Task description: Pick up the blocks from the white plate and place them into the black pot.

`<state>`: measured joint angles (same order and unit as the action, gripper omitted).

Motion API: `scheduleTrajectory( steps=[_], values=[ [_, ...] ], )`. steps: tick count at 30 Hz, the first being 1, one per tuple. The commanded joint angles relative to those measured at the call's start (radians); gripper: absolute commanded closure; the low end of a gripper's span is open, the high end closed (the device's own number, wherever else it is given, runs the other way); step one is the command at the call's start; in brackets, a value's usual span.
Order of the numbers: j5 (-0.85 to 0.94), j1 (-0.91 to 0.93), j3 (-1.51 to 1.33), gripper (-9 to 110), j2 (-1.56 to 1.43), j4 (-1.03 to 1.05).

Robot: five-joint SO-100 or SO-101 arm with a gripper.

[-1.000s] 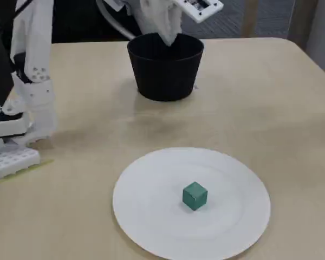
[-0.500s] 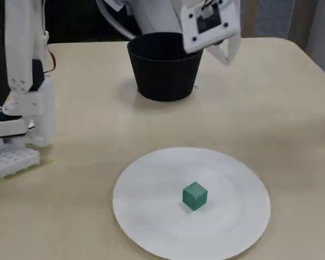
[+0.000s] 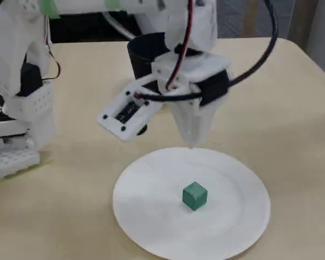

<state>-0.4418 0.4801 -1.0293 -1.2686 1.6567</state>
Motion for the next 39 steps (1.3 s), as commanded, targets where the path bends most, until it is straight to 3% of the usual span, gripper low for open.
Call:
scheduleTrajectory(
  steps=[1,11,20,39],
  values=[
    [-0.006,0.025,-0.005,104,0.009,0.005],
    [0.006,0.046,-0.023,104,0.089,0.005],
    [0.089,0.032,-0.1,77,0.063,0.005],
    [0.164,0.0,-0.11,72,0.129,-0.008]
  ],
)
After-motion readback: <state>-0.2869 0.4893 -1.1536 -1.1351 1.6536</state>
